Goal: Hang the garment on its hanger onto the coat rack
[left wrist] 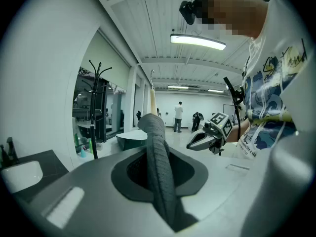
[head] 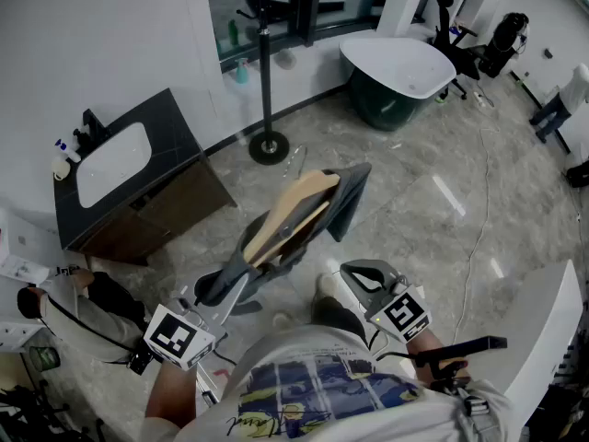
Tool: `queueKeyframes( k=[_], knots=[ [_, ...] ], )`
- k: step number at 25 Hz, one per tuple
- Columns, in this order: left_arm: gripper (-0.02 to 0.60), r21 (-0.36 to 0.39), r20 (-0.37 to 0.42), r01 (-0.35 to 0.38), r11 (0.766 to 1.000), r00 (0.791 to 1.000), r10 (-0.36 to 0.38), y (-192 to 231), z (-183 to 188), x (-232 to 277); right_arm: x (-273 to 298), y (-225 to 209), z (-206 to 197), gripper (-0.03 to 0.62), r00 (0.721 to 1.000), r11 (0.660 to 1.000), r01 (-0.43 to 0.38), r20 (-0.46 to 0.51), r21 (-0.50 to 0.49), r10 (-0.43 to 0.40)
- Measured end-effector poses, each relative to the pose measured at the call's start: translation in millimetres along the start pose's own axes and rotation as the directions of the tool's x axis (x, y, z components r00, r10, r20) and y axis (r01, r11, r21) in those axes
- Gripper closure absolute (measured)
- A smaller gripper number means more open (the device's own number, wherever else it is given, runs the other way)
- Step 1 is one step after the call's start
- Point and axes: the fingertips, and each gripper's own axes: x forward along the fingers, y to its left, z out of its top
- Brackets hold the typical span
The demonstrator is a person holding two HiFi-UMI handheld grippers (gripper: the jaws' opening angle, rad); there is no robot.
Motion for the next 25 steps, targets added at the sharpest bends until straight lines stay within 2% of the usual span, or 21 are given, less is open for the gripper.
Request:
queueKeyframes(
  k=[6,11,16,21,25],
  knots=[
    [0.532,-0.016,-0.018,-0.014,1.0,1.0,0.014,23.8,-1.2,2.0,10.0,-3.2,9.5,0.594,1.0,1.0,-0.005,-0.019,0.001,0.005],
    [0.532,-0.024,-0.03,-0.017,1.0,0.999,0.016,44.0,0.7,24.8,23.7,-33.4,7.2,0.594,1.0,1.0,-0.001,-0.006,0.01,0.002],
    [0.532,-0.008,-0.033,0.013,1.0,0.999,-0.014,67.3,16.2,71.9,43.8,-95.1,0.0,0.592,1.0,0.998,0.008,0.023,0.059,-0.009],
    [0.532,-0.011,-0.02,0.042,0.999,0.999,-0.042,96.2,46.4,135.7,56.6,-166.3,15.6,0.566,0.999,1.0,-0.008,0.053,0.029,0.006],
    [0.531,-0.02,-0.008,0.075,0.997,0.997,-0.076,123.7,78.9,192.4,56.6,-227.0,10.2,0.554,0.998,0.999,-0.031,0.061,0.032,0.029]
  ],
)
